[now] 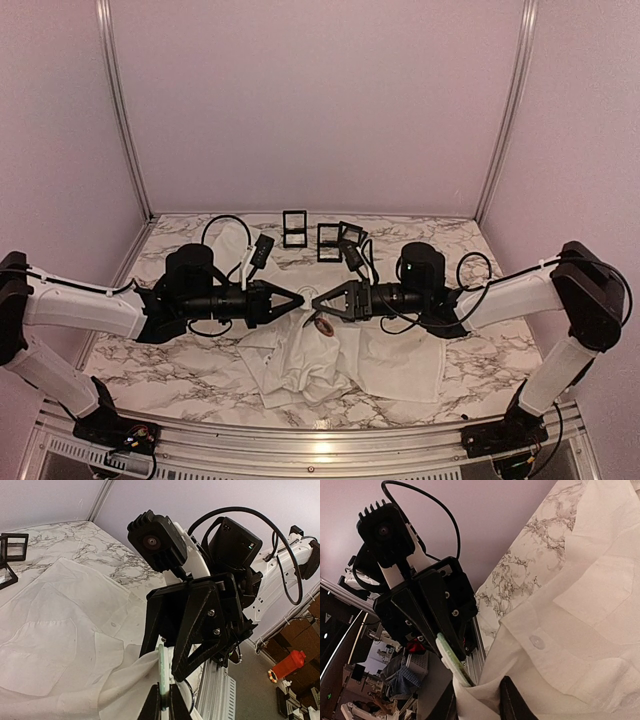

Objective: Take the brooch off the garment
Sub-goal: Open the brooch with the flattened clothing.

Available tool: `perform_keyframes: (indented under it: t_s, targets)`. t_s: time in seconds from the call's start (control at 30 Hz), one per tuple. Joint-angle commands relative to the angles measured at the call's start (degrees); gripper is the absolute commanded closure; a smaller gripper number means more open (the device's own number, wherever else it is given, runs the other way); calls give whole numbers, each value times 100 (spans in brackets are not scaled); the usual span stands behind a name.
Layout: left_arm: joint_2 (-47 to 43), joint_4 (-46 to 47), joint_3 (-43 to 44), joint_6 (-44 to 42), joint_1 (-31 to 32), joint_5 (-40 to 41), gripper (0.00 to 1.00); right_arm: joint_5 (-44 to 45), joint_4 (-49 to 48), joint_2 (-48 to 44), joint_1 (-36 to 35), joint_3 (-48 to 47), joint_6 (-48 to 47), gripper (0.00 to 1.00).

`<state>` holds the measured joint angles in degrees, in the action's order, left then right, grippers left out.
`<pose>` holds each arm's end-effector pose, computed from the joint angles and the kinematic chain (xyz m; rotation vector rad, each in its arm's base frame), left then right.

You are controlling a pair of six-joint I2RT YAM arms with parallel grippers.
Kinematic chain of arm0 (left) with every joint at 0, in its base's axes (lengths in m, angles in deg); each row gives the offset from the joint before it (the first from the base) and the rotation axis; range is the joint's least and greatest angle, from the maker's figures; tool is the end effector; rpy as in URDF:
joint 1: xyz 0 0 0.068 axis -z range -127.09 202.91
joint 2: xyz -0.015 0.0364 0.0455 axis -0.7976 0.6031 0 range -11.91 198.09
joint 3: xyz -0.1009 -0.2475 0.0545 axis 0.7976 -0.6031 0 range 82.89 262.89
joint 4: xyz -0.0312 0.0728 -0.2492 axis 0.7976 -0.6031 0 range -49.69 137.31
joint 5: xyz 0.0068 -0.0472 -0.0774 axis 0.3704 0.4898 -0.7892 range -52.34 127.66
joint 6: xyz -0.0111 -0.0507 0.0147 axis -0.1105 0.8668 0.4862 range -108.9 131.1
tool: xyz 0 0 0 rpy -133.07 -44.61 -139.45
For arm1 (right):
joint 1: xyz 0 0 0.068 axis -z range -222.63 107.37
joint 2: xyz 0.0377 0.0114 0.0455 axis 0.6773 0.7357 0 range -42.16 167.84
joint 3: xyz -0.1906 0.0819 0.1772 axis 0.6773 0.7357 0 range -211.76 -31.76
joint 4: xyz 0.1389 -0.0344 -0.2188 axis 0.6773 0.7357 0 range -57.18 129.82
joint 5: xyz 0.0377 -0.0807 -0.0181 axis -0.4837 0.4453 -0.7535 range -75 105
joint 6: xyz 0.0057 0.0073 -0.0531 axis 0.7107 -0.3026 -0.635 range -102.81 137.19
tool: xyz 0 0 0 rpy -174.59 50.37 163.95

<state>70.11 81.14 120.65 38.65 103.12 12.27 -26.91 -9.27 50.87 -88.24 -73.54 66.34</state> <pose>0.1835 -0.2442 0.2275 0.7282 1.8065 -1.3365 0.2161 0.2548 0.2076 -0.5832 1.9962 1.7518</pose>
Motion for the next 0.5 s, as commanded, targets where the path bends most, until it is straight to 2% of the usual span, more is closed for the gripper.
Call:
perform_keyframes:
  t_s: [0.0, 0.33, 0.47]
  targets:
    - [-175, -100, 185, -262, 108, -59, 100, -96, -433, 102, 82, -16, 234, 74]
    - [-121, -226, 291, -405, 204, -33, 100, -140, -553, 226, 78, -28, 358, 76]
    - [-143, -264, 289, -464, 243, -32, 100, -142, -571, 291, 78, -41, 397, 80]
